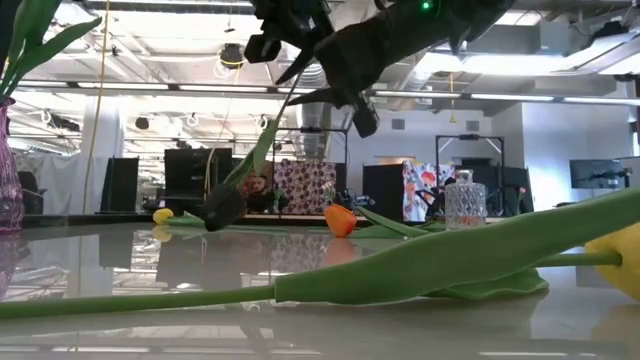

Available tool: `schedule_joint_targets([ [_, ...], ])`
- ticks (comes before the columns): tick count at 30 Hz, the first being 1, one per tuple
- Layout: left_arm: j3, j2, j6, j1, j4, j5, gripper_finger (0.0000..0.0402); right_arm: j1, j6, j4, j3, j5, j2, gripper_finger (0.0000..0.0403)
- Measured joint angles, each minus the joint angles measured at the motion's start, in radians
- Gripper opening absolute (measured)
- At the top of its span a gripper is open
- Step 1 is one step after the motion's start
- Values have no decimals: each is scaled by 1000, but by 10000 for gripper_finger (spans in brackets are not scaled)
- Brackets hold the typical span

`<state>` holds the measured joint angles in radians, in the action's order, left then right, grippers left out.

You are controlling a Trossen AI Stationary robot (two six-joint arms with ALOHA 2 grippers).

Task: Sort flowers into vase by color
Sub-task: Put the black tulip into the pink vase

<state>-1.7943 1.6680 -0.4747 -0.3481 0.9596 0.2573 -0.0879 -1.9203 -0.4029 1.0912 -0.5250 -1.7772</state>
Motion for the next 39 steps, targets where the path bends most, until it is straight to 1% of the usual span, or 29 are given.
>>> schedule_joint_targets([
  [2,0,0,0,0,0,-6,0,0,0,3,0,-9,-2,125],
  [7,0,0,20,0,6,-36,3,-14,6,14,0,-43,-11,30],
  [8,0,0,27,0,4,-43,6,-19,19,25,0,-49,-11,24],
  [11,0,-1,56,-1,32,-87,24,-34,86,66,0,-49,-12,24],
  [14,1,-10,135,-15,74,-119,50,-42,174,126,0,-45,-7,26],
  [15,1,-18,161,-18,87,-133,59,-41,215,165,0,-39,-3,25],
  [17,1,-46,221,-29,108,-164,75,-26,334,248,0,14,13,25],
  [20,1,-92,332,-31,127,-222,90,24,558,373,-2,160,84,25],
  [22,1,-136,372,-27,109,-289,94,75,705,435,-1,292,146,25],
  [24,1,-194,412,-24,54,-328,96,138,838,463,-1,468,205,25],
  [26,1,-246,457,-25,9,-335,96,207,970,460,-1,683,251,25],
  [29,6,-317,531,-21,-65,-317,96,310,1191,355,-1,1032,282,27],
  [31,35,-363,569,-15,-119,-293,96,364,1379,226,0,1222,277,30],
  [32,62,-387,581,-10,-159,-280,96,382,1479,139,0,1292,264,31],
  [33,96,-411,589,-8,-205,-262,96,398,1572,50,1,1342,249,31],
  [35,183,-452,599,-2,-298,-225,96,417,1726,-107,1,1406,216,29],
  [39,371,-510,592,3,-479,-175,96,433,1940,-380,1,1415,153,27],
])
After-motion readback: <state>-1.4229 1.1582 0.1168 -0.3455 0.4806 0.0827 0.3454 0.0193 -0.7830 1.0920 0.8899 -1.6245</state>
